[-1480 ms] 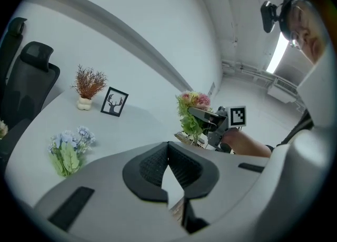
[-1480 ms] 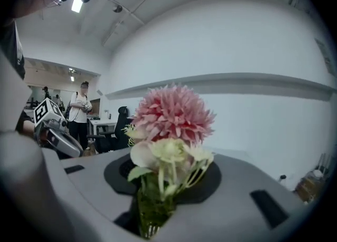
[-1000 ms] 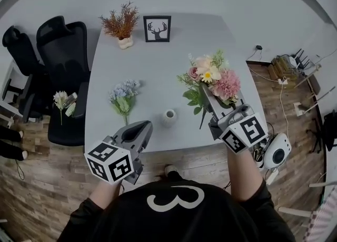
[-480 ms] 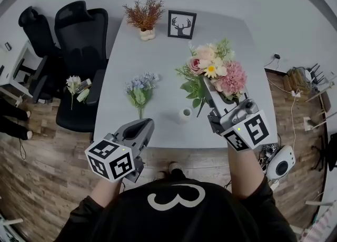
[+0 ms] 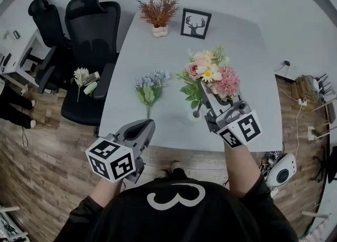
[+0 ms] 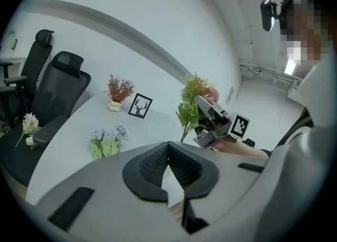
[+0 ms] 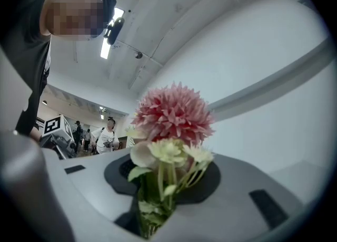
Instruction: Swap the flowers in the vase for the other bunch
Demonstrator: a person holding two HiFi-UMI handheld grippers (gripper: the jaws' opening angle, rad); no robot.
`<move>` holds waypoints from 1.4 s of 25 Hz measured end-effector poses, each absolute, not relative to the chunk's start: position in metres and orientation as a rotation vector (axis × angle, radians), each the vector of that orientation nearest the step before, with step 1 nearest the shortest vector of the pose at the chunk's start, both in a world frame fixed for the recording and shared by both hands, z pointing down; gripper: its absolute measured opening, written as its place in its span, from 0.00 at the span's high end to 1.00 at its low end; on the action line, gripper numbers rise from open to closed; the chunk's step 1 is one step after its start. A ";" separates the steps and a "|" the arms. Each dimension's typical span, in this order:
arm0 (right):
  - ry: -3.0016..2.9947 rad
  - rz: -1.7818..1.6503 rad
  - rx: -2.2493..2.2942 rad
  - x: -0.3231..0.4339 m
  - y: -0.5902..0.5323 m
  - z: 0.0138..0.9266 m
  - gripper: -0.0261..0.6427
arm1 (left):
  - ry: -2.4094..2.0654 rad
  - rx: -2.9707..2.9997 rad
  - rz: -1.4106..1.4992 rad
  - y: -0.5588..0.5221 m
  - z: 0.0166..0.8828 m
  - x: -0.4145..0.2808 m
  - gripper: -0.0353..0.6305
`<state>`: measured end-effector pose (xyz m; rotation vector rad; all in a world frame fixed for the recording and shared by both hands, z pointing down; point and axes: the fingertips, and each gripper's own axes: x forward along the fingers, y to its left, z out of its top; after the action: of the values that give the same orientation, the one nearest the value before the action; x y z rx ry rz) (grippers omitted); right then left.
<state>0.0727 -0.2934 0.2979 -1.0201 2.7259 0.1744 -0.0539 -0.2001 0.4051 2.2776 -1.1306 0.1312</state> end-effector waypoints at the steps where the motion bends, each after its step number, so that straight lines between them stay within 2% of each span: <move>1: 2.725 0.152 -1.033 0.074 -0.296 0.306 0.77 | -1.133 2.274 0.138 -0.200 0.406 -0.055 0.93; 11: 2.756 0.076 -1.176 0.081 -0.309 0.369 0.75 | -1.156 2.260 0.175 -0.201 0.416 -0.056 0.93; 22: 2.813 0.099 -1.205 0.070 -0.307 0.392 0.70 | -1.160 2.266 0.176 -0.204 0.419 -0.056 0.93; 27: 2.843 0.071 -1.224 0.068 -0.311 0.398 0.58 | -1.160 2.270 0.164 -0.204 0.417 -0.060 0.93; 33: 2.887 -0.051 -1.283 0.065 -0.317 0.416 0.27 | -1.124 2.293 0.165 -0.197 0.415 -0.067 0.93; 35: 2.899 -0.096 -1.320 0.066 -0.317 0.422 0.22 | -1.110 2.303 0.167 -0.193 0.414 -0.069 0.93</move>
<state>0.0659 -0.3173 0.4224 -1.3197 2.8988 -0.0963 -0.0689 -0.1927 0.4143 2.3029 -1.1096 0.1666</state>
